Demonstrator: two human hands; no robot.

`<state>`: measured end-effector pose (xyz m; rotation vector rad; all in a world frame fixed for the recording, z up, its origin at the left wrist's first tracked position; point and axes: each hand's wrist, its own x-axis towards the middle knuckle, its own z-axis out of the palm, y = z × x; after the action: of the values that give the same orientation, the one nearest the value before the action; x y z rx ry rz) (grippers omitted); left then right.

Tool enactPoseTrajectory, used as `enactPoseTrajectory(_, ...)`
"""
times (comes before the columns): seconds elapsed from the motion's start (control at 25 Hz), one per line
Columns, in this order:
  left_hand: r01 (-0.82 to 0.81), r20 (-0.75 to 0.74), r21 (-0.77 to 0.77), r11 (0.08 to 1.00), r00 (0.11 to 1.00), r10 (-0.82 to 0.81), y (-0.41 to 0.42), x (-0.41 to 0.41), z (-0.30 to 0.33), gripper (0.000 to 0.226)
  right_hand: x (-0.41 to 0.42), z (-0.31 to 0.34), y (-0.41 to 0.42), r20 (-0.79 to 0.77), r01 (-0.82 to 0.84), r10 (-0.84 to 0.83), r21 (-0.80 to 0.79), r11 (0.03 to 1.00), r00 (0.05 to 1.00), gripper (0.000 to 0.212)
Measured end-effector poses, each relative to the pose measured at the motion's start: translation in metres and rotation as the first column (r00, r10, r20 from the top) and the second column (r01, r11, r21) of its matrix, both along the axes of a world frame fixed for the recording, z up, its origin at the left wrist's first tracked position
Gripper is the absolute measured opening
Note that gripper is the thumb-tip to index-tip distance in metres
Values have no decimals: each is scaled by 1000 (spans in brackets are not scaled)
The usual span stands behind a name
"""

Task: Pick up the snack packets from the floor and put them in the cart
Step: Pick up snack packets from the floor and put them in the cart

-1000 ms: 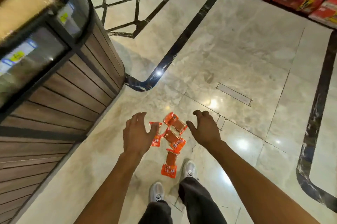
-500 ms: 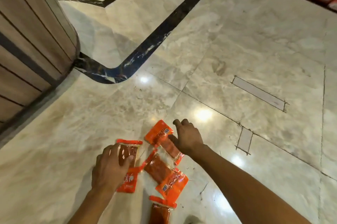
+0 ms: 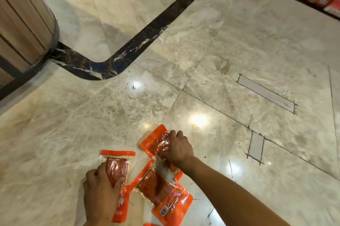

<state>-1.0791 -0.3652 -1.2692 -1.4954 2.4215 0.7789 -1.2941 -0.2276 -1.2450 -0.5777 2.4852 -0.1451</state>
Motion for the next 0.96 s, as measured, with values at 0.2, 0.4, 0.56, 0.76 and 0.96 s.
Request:
enactPoseTrajectory(0.2,-176,-18,190,966,983,183,-3,-1,6,96,5,-7,2,132,209,-203,-36,977,970,71)
enactPoseTrajectory(0.4,-100,9,204,974,995,101,-1,1,47,50,5,23,16,104,119,-119,4,993,987,55)
enactPoseTrajectory(0.56,-86,-71,181,980,992,100,7,0,139,33,5,109,40,145,199,-187,-72,977,972,51)
enactPoseTrajectory(0.76,-80,-162,256,963,979,125,31,-17,315,30,6,282,66,249,303,-252,-192,934,935,60)
enactPoseTrajectory(0.96,-94,-248,312,945,953,177,53,-44,542,34,-4,508,92,292,373,-285,-312,874,913,69)
